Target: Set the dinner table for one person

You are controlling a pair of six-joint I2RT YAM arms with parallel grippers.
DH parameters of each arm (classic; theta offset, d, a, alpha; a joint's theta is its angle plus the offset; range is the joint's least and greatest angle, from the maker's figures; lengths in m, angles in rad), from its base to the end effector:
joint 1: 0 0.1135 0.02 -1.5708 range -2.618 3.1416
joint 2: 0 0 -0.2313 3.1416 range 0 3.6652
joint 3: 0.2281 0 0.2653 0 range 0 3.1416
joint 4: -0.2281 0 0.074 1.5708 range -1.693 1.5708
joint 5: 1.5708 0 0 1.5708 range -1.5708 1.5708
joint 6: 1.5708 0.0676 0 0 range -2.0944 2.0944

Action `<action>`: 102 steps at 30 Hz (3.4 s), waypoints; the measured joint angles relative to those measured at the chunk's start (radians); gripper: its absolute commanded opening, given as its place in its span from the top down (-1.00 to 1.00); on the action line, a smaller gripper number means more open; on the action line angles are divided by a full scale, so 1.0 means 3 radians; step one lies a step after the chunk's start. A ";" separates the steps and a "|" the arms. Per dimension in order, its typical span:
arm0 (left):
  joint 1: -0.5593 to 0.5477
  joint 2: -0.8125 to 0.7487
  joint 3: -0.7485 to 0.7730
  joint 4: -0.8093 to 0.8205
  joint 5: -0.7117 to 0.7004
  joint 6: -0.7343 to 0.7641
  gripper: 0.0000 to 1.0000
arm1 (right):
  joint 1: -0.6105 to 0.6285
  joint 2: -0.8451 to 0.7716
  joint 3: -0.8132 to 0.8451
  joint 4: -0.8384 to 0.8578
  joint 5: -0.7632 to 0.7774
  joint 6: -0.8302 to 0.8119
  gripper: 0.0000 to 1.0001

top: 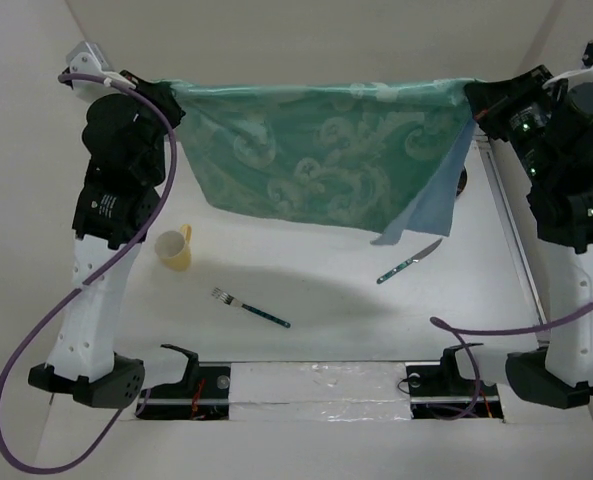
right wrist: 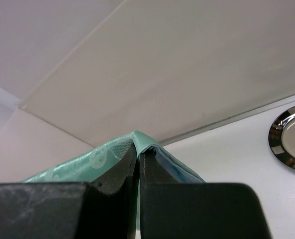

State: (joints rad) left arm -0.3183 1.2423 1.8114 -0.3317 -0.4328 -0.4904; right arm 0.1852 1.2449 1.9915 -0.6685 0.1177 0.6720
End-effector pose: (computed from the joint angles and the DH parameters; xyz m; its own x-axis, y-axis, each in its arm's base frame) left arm 0.2580 -0.0552 0.5541 0.2456 -0.5311 -0.8109 0.0143 0.8385 -0.5448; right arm 0.2330 0.0356 0.5632 0.0178 0.6323 -0.7745 -0.1008 0.7718 0.6278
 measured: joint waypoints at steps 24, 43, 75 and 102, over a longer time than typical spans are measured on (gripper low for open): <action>0.0985 0.1277 0.0107 0.0010 0.0743 -0.0289 1.00 | -0.0277 0.2520 0.1130 0.0365 -0.1606 0.0226 1.00; 0.1035 0.0448 -0.3147 0.0623 0.1500 -0.0367 1.00 | -0.0310 0.1436 -0.3213 0.1039 -0.1690 -0.0153 0.95; 0.0846 -0.0524 -0.3555 -0.0248 0.1593 -0.0072 0.90 | -0.0460 0.0384 -0.3911 0.0591 -0.1433 -0.0357 0.87; 0.0820 -0.0245 -0.2310 0.0206 0.2361 -0.0045 1.00 | -0.0979 0.0918 -0.2888 0.1068 -0.0945 0.0331 0.55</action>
State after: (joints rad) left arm -0.0723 1.1687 1.1183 -0.2699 0.2756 -0.5037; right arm -0.1085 1.5204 1.1252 -0.3481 -0.1658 0.7712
